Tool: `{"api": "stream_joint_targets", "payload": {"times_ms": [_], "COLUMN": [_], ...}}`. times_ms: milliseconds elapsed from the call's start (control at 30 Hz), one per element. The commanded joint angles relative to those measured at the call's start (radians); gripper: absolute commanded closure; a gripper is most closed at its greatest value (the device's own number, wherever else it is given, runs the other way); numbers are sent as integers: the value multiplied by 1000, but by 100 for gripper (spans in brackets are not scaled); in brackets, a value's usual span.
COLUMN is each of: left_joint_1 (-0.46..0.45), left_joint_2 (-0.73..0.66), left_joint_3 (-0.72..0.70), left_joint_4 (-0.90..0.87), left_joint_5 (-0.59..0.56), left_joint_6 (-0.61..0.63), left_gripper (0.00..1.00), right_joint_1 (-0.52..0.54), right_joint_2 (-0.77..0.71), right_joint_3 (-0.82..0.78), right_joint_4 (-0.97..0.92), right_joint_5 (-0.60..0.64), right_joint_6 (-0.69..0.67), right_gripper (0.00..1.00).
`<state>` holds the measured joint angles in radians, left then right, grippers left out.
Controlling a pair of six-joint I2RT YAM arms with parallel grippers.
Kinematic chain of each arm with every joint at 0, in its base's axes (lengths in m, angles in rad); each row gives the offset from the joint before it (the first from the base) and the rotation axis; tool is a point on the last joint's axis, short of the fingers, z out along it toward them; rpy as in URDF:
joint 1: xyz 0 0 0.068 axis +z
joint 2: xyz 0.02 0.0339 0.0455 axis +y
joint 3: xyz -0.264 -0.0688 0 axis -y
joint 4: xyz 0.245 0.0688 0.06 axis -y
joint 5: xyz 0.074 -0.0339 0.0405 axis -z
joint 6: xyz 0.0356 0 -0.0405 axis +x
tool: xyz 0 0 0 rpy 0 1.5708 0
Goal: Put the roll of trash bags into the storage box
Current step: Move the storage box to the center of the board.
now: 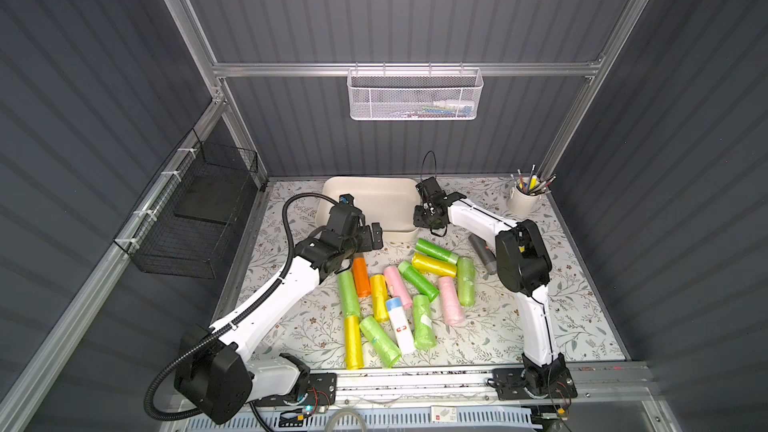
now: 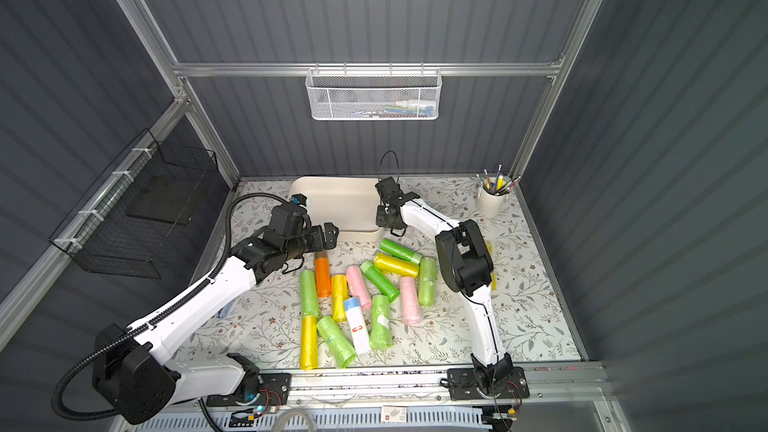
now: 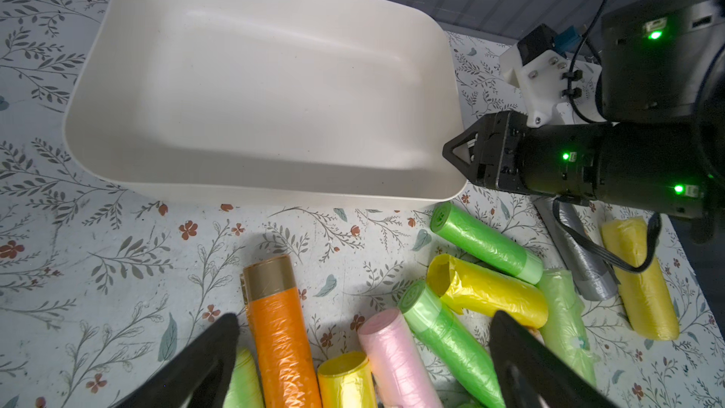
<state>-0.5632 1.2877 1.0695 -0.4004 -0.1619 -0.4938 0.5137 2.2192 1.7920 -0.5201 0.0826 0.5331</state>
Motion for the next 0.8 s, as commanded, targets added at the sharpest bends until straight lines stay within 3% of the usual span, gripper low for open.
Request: {"api": "stream_joint_targets", "payload": {"times_ms": [0,400,767], "left_joint_1": [-4,-4,-4], "left_joint_2": [7,14,51], "left_joint_3": [-2,-19,9], "left_joint_4": [-23,-5,-30], "left_joint_5": [-25,-49,-68], "left_joint_6": [12,-2,12], "left_gripper": [0,0,0], "right_joint_1": [-1,-30,-119], "right_joint_2": [7,-46,-157], "right_joint_3": [15,-105,-276], "right_joint_4": [-42,-46,1], "right_joint_5": [40,49,63], "right_joint_6": [-45,-85,-126], "right_gripper": [62,66,69]}}
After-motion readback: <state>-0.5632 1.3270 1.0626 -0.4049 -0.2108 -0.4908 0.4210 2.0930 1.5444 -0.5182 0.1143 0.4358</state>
